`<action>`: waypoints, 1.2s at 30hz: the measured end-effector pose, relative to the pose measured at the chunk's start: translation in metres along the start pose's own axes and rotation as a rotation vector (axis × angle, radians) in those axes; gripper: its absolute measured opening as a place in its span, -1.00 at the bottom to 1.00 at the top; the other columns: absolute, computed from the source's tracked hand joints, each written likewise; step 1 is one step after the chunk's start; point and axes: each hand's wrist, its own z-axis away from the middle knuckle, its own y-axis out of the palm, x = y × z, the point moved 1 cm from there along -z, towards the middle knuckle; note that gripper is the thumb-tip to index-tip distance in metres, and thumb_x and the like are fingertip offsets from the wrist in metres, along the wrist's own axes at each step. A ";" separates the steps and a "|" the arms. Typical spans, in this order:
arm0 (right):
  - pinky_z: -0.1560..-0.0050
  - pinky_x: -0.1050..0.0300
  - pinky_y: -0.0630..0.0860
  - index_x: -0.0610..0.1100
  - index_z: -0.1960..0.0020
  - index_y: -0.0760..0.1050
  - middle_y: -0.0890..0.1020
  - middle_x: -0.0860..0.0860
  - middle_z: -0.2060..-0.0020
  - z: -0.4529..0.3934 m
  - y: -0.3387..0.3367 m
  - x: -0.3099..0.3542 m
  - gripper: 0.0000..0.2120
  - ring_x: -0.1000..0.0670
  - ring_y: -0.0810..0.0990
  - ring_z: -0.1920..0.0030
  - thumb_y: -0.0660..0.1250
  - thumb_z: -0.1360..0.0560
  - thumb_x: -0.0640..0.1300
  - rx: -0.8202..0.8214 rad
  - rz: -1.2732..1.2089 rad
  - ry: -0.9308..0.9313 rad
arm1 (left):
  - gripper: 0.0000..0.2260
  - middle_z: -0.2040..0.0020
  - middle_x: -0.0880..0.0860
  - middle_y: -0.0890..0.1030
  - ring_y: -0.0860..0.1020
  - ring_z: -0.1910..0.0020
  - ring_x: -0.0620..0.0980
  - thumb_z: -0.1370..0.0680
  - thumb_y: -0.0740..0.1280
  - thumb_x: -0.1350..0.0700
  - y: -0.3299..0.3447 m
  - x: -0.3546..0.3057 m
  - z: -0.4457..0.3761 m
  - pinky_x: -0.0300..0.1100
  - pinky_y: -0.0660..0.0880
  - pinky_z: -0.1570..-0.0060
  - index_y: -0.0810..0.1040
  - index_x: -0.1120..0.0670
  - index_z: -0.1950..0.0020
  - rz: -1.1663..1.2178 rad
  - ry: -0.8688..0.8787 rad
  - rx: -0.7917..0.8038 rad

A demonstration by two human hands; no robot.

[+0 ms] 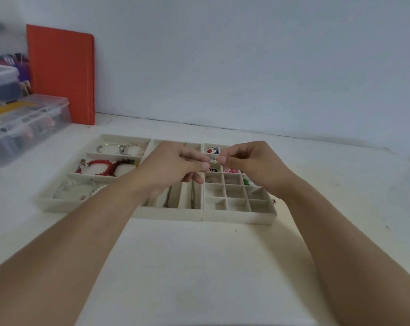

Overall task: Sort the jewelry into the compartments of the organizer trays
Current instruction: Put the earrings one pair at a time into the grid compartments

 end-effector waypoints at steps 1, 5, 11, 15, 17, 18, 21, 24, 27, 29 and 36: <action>0.27 0.42 0.44 -0.14 0.06 0.70 0.68 0.21 0.32 0.000 0.002 -0.001 -0.89 0.22 0.58 0.30 0.50 -0.50 -0.10 0.000 0.004 -0.009 | -0.87 0.20 0.10 0.74 0.67 0.33 -0.07 -0.50 0.48 0.28 0.001 -0.001 0.000 -0.30 0.52 0.27 0.70 0.16 -0.03 -0.032 0.008 0.011; 0.19 0.37 0.45 -0.10 0.06 0.71 0.69 0.16 0.28 -0.002 0.003 -0.002 -0.90 0.19 0.59 0.25 0.49 -0.50 -0.07 -0.008 -0.023 -0.022 | -0.84 0.15 0.12 0.74 0.65 0.31 -0.08 -0.49 0.50 0.25 0.004 -0.003 -0.001 -0.31 0.52 0.25 0.68 0.04 -0.03 -0.067 0.056 0.029; 0.25 0.41 0.42 -0.12 0.07 0.70 0.67 0.18 0.30 0.003 0.002 -0.005 -0.92 0.24 0.55 0.29 0.48 -0.50 -0.11 0.014 -0.060 -0.023 | -0.86 0.15 0.17 0.73 0.65 0.34 -0.07 -0.49 0.50 0.25 0.009 -0.004 0.001 -0.39 0.48 0.32 0.70 0.12 -0.04 -0.113 0.116 0.025; 0.22 0.39 0.42 -0.12 0.06 0.71 0.67 0.18 0.26 0.005 0.001 -0.006 -0.89 0.19 0.56 0.24 0.49 -0.49 -0.09 0.046 -0.025 -0.010 | -0.90 0.16 0.13 0.74 0.65 0.33 -0.07 -0.51 0.48 0.25 0.008 -0.003 0.002 -0.41 0.48 0.32 0.69 0.11 -0.01 -0.138 0.135 0.022; 0.08 0.26 0.53 -0.09 0.06 0.71 0.71 0.13 0.18 0.006 0.001 -0.007 -0.88 0.12 0.64 0.13 0.49 -0.49 -0.04 0.048 0.010 -0.002 | -0.89 0.19 0.11 0.73 0.66 0.33 -0.07 -0.51 0.48 0.25 0.008 -0.002 0.002 -0.44 0.46 0.32 0.70 0.10 -0.02 -0.155 0.151 0.016; -0.08 0.12 0.58 -0.06 0.07 0.71 0.73 0.06 0.12 0.006 0.001 -0.007 -0.87 0.04 0.67 0.03 0.49 -0.49 -0.01 0.044 0.039 -0.002 | -0.88 0.22 0.09 0.73 0.67 0.32 -0.07 -0.51 0.48 0.24 0.008 -0.001 0.002 -0.46 0.45 0.31 0.70 0.09 -0.03 -0.172 0.164 0.011; -0.33 -0.16 0.48 -0.06 0.08 0.71 0.72 -0.09 0.01 0.008 0.003 -0.006 -0.80 -0.11 0.65 -0.13 0.50 -0.47 0.07 0.044 0.086 -0.011 | -0.86 0.28 0.05 0.72 0.68 0.32 -0.08 -0.51 0.49 0.22 0.009 0.002 0.001 -0.48 0.43 0.27 0.71 0.06 -0.04 -0.211 0.205 -0.004; -0.22 -0.21 0.51 -0.07 0.10 0.69 0.71 -0.13 0.03 0.008 0.005 -0.006 -0.71 -0.17 0.65 -0.08 0.51 -0.41 0.16 0.056 0.113 0.003 | -0.89 0.29 0.02 0.71 0.69 0.32 -0.07 -0.50 0.50 0.22 0.009 0.003 -0.001 -0.46 0.45 0.23 0.71 0.07 0.00 -0.226 0.234 -0.027; 0.25 0.17 0.42 -0.05 0.11 0.69 0.67 -0.02 0.24 0.008 0.004 -0.006 -0.76 0.05 0.51 0.30 0.51 -0.44 0.13 0.063 0.151 0.009 | -0.96 0.33 -0.03 0.70 0.68 0.32 -0.06 -0.49 0.51 0.23 0.010 0.003 -0.001 -0.43 0.48 0.25 0.72 0.10 0.08 -0.235 0.248 -0.039; 0.38 0.32 0.31 -0.05 0.11 0.69 0.58 0.17 0.39 0.008 0.004 -0.006 -0.80 0.14 0.38 0.41 0.51 -0.46 0.08 0.041 0.178 0.000 | -0.96 0.30 -0.06 0.71 0.68 0.31 -0.06 -0.50 0.50 0.22 0.011 0.004 -0.001 -0.42 0.47 0.25 0.72 0.09 0.10 -0.256 0.250 -0.027; 0.18 0.38 0.47 -0.04 -0.01 0.65 0.74 0.09 0.22 0.006 0.007 -0.005 -0.76 0.20 0.62 0.26 0.60 -0.38 -0.13 -0.044 0.156 -0.107 | -0.97 0.30 -0.06 0.72 0.65 0.37 -0.13 -0.54 0.45 0.25 0.013 0.005 -0.001 -0.48 0.39 0.35 0.66 0.14 0.07 -0.259 0.256 -0.019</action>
